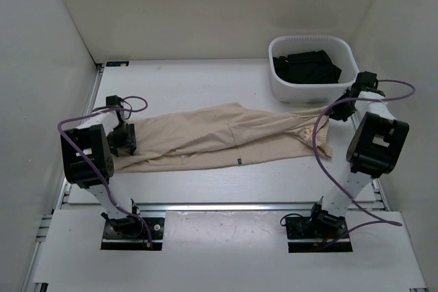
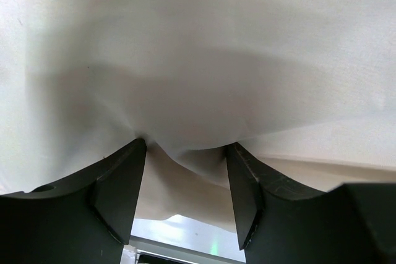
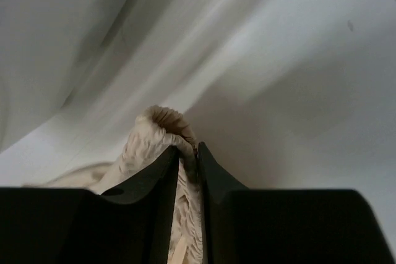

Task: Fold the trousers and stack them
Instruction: Fold the trousers

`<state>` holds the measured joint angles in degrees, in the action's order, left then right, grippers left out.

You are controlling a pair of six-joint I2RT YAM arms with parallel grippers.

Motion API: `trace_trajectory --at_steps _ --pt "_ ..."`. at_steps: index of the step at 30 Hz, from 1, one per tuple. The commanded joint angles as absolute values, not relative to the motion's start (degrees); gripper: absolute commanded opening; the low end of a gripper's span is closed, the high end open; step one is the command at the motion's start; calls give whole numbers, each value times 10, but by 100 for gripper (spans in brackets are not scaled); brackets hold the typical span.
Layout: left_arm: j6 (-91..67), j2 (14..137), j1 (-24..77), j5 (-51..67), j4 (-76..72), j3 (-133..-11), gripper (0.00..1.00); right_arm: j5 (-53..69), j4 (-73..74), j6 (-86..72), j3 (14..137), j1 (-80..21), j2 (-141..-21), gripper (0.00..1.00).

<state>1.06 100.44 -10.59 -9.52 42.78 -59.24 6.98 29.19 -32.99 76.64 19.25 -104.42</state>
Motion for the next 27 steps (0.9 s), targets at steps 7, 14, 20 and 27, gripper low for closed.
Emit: trace_trajectory --at_steps 7,14,20,27 --pt "0 1110 -105 -127 351 -539 66 -147 377 -164 948 157 -1083 35" --pt "0 1110 -105 -127 351 -539 66 -105 402 -198 800 130 -853 31" --pt "0 1110 -105 -127 351 -539 66 -36 398 -315 587 -6 -767 9" --pt "0 1105 -105 -121 356 -539 66 -64 336 -354 569 -25 -854 2"
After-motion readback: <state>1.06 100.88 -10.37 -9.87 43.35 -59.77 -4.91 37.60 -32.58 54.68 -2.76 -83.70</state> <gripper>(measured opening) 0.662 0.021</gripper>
